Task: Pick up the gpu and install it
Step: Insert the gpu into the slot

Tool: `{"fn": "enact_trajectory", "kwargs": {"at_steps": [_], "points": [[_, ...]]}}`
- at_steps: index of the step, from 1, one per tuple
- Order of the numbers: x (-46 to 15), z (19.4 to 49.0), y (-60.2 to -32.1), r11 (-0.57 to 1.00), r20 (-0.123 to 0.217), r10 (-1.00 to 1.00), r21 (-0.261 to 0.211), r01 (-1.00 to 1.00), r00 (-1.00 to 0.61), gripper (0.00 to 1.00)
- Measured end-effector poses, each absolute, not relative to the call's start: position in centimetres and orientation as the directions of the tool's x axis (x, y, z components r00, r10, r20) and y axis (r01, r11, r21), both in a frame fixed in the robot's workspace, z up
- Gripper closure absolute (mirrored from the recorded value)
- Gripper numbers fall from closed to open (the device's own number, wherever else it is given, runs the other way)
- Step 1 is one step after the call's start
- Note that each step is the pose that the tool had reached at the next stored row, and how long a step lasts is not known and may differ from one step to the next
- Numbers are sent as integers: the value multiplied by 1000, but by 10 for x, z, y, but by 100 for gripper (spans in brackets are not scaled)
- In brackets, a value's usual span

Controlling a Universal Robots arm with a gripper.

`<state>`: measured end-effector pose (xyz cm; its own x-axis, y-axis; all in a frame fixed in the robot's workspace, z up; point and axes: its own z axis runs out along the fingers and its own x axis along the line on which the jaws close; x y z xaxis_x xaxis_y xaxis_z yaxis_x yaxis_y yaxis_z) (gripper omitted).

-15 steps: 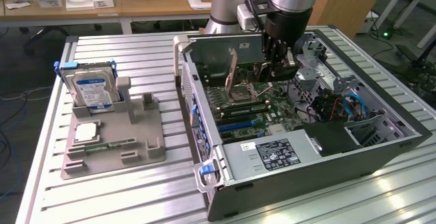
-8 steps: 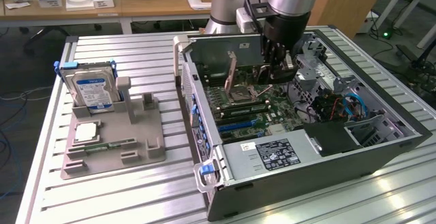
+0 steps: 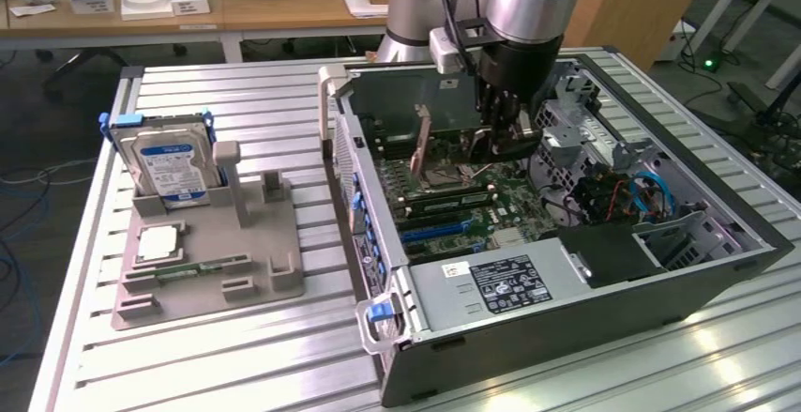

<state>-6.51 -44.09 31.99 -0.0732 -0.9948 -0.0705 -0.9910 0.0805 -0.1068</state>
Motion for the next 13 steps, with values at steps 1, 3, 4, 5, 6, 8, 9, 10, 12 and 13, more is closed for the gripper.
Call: {"fn": "enact_trajectory", "kwargs": {"at_steps": [1, 3, 4, 5, 6, 8, 9, 10, 12, 13], "points": [[-65, 320, -441, 80, -65, -995, -107, -991, -74, 72], [-65, 320, -441, 80, -63, -995, -107, -991, -74, 72], [-65, 320, -441, 80, -63, -995, -107, -991, -74, 72], [-65, 320, -441, 80, -63, -995, -107, -991, -74, 72], [-66, 320, -441, 80, -62, -995, -108, -991, -74, 72], [-66, 319, -441, 80, -63, -995, -107, -991, -74, 72], [-67, 319, -441, 80, -63, -995, -108, -991, -74, 72], [-68, 319, -441, 80, -63, -995, -108, -991, -74, 72], [-73, 317, -441, 81, -63, -995, -107, -991, -75, 72], [-73, 316, -441, 81, -63, -995, -105, -991, -75, 72]]}}
